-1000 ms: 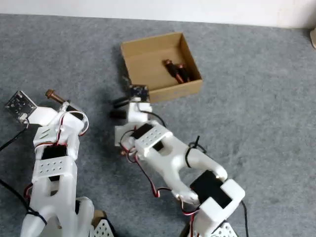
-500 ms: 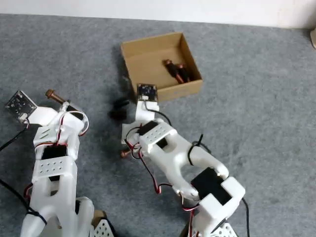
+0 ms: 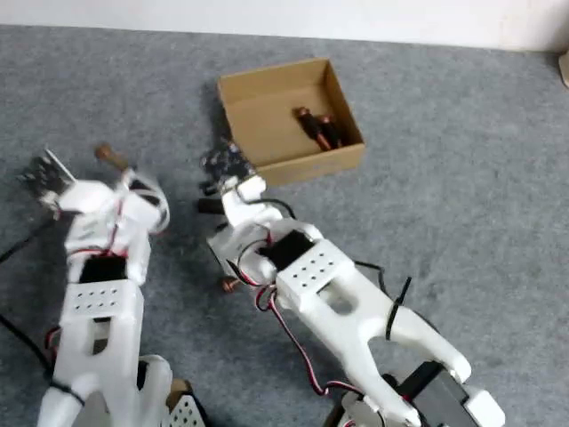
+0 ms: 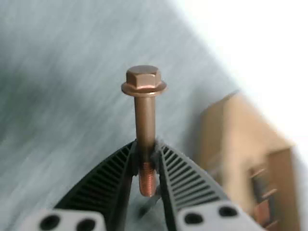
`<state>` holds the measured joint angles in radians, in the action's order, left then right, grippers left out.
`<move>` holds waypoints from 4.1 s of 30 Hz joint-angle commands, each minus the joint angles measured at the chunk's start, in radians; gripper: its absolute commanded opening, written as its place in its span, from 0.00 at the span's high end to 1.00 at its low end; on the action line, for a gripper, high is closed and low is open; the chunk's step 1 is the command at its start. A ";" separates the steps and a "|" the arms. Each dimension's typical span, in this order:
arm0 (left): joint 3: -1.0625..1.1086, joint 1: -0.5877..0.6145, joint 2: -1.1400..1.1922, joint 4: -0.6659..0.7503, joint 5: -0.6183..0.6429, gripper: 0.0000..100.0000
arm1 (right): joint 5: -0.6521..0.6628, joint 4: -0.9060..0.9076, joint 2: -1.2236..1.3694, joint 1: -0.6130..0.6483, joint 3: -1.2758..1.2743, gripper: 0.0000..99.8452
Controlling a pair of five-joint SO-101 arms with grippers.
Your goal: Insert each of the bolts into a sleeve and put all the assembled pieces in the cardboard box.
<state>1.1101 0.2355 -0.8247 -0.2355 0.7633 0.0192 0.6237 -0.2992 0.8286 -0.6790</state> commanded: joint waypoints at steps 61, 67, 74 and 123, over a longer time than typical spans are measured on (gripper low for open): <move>0.002 -0.576 -1.010 -0.752 -0.474 0.99 | 0.192 -0.518 -1.512 0.062 -0.995 1.00; 0.013 -0.613 -1.010 -0.658 -0.471 0.99 | 0.192 -0.518 -1.508 0.097 -0.998 1.00; -0.104 -0.699 -1.010 -0.647 -0.471 0.99 | 0.192 -0.518 -1.504 0.097 -0.998 1.00; -0.030 -0.693 -0.998 -0.982 -0.405 0.66 | 0.190 -0.519 -1.504 0.099 -1.000 1.00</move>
<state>1.1270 -0.4381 -1.8251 -1.2068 0.3537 0.1956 0.1358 -1.7937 0.9068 -1.6686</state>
